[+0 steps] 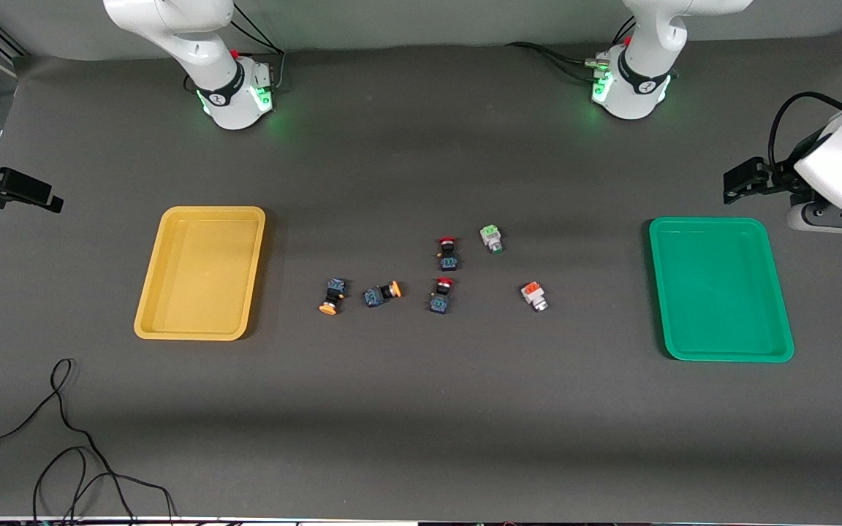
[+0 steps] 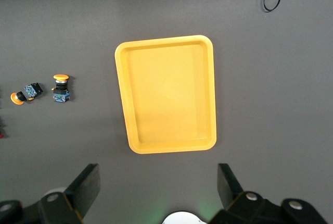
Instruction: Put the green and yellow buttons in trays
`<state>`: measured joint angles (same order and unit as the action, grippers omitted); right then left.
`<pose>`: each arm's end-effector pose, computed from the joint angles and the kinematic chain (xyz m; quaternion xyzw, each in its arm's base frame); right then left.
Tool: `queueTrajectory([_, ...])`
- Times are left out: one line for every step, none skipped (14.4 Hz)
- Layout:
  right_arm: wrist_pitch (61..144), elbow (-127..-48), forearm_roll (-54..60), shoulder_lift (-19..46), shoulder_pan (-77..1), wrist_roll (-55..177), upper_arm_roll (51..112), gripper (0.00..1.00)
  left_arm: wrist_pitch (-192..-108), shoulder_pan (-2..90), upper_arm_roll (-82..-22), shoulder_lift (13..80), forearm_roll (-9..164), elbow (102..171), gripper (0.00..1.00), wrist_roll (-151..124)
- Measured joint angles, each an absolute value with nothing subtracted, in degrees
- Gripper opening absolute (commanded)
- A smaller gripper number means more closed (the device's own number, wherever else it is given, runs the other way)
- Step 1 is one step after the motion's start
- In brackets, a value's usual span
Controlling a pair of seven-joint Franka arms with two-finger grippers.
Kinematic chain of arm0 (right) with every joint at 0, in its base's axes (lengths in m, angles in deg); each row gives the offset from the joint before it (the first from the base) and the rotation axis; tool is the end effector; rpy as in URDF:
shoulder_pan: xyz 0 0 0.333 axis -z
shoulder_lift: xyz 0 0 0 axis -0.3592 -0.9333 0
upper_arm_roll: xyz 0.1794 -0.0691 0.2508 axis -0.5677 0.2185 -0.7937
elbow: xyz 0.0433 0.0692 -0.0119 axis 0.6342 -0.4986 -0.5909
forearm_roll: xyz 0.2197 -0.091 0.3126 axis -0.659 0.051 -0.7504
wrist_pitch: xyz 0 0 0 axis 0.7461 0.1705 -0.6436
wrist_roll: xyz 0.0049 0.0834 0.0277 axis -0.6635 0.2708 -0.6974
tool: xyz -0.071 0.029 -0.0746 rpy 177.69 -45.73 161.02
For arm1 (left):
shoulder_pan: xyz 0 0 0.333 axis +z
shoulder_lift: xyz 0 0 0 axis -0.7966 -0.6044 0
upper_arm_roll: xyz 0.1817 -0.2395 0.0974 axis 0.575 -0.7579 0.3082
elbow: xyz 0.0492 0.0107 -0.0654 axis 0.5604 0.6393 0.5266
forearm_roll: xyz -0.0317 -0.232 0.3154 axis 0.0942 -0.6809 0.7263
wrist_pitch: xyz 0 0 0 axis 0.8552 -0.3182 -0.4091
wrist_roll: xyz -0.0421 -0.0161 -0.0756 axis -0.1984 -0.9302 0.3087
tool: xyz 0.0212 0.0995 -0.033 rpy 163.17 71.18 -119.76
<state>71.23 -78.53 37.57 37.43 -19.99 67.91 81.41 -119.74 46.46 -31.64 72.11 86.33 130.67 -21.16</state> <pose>0.5409 -0.0545 0.6179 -0.9963 0.0683 0.0479 0.0211 0.5441 -0.0421 0.5941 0.9972 -0.0497 -0.0559 0.0004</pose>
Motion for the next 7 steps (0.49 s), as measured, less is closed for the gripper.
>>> queueTrajectory([71.2, -78.4, 37.6, 37.4, -20.0, 67.9, 81.3, 1.00, -119.8, 46.5, -31.6, 72.1, 86.3, 130.7, 1.00, -21.2])
queueTrajectory([70.9, -78.2, 37.6, 37.4, -20.0, 67.9, 81.3, 1.00, -119.8, 46.5, -31.6, 72.1, 86.3, 130.7, 1.00, -21.2])
queueTrajectory([70.4, -77.9, 37.6, 37.3, -20.0, 67.9, 81.3, 1.00, -119.8, 46.5, -31.6, 72.1, 86.3, 130.7, 1.00, -21.1])
queueTrajectory([70.1, -77.8, 37.6, 37.2, -20.0, 67.9, 81.3, 1.00, -119.8, 46.5, -31.6, 72.1, 86.3, 130.7, 1.00, -21.1])
queueTrajectory([70.1, -77.8, 37.6, 37.1, -20.0, 67.9, 81.4, 1.00, -119.8, 46.5, -31.6, 72.1, 86.3, 130.7, 1.00, -21.1])
queueTrajectory([70.1, -77.8, 37.6, 37.0, -19.9, 67.9, 81.6, 1.00, -119.9, 46.5, -31.6, 72.1, 86.3, 130.7, 1.00, -21.1])
queueTrajectory([70.1, -77.8, 37.6, 36.9, -19.9, 67.9, 81.7, 1.00, -119.9, 46.5, -31.6, 72.1, 86.3, 130.7, 1.00, -21.1])
